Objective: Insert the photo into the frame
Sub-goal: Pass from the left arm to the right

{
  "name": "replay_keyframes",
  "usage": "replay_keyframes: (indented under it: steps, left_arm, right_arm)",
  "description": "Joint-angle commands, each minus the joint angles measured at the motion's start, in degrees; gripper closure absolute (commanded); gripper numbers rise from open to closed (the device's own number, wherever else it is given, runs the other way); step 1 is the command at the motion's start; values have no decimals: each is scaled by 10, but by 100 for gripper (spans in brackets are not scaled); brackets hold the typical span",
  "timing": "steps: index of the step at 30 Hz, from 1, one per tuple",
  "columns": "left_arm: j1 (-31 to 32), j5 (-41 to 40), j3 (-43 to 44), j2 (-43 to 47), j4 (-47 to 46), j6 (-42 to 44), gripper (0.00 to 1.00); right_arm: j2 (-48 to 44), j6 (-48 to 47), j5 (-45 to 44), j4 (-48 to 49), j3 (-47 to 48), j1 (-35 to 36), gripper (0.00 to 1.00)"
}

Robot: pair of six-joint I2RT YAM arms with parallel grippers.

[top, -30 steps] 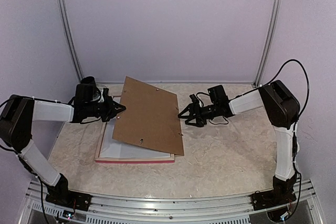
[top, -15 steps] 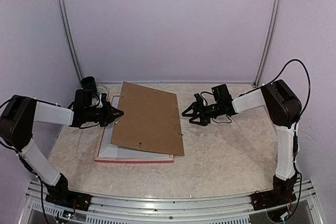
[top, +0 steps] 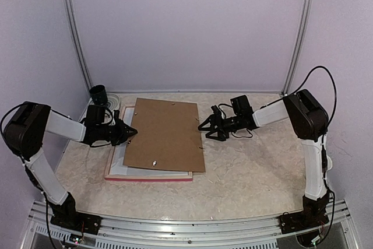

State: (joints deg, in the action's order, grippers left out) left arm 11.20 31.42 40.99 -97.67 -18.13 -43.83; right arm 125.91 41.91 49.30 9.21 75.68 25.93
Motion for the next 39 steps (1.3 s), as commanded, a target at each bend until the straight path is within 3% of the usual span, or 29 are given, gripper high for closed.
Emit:
replay_keyframes:
  steps: [1,10,18,21,39]
  left_arm:
    - [-14,-96,-23,-24,71,45,88]
    - [-14,-90,-28,-32,60,41,77]
    - [-14,-82,-34,-35,49,36,73]
    - [-15,-77,-35,-37,44,33,73]
    - [-14,-68,-38,-37,35,27,72]
  right_arm:
    - [31,23,16,17,11,10,18]
    - [63,77,49,80,18,14,21]
    - [90,125,74,148,22,18,30]
    - [100,139,82,166,27,21,42]
    - [143,249,134,322,6,25,86]
